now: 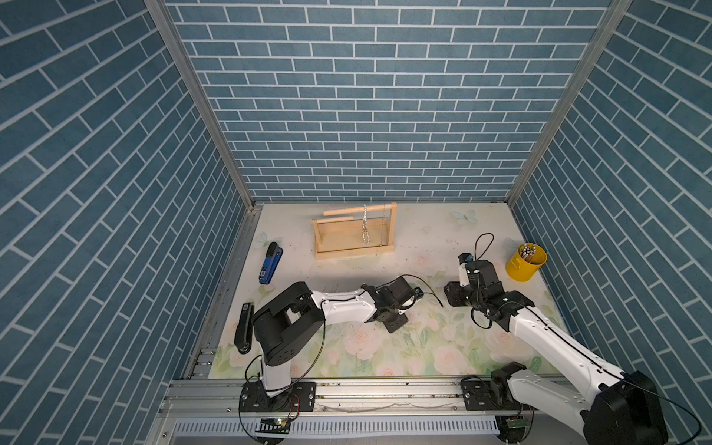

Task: Hang the necklace on the jewelry display stand
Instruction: Pick up the necklace from the center of the board.

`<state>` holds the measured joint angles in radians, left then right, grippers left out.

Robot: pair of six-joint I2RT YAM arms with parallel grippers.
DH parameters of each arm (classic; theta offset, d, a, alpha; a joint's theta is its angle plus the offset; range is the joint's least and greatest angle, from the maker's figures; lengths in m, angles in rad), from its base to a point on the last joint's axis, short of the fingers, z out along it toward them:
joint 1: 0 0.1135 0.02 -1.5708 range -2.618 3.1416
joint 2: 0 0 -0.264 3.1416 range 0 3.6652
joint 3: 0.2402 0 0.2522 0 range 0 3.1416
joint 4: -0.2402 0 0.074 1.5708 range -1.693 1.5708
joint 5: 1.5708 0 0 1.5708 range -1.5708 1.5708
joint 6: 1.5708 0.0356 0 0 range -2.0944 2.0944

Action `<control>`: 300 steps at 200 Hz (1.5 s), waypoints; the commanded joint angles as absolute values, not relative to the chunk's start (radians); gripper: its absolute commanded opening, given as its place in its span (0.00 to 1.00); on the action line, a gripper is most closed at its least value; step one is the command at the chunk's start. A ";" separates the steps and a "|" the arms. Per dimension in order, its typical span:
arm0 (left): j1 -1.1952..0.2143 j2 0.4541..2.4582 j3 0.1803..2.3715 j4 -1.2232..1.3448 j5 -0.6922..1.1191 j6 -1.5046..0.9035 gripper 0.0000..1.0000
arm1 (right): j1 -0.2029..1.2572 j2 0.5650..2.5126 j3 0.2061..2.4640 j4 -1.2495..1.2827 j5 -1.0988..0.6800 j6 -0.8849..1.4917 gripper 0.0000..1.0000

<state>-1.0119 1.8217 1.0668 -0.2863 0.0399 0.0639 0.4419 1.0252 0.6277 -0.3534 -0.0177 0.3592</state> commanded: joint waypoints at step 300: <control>-0.886 1.488 1.154 -0.265 0.240 -0.011 0.00 | 0.719 1.197 0.350 0.536 -0.252 0.216 0.44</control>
<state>-0.8932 1.5124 1.1477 -0.2741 0.2165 -0.0013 0.7090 1.1706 0.3141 0.4545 -0.2520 0.2455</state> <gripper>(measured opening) 0.049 0.441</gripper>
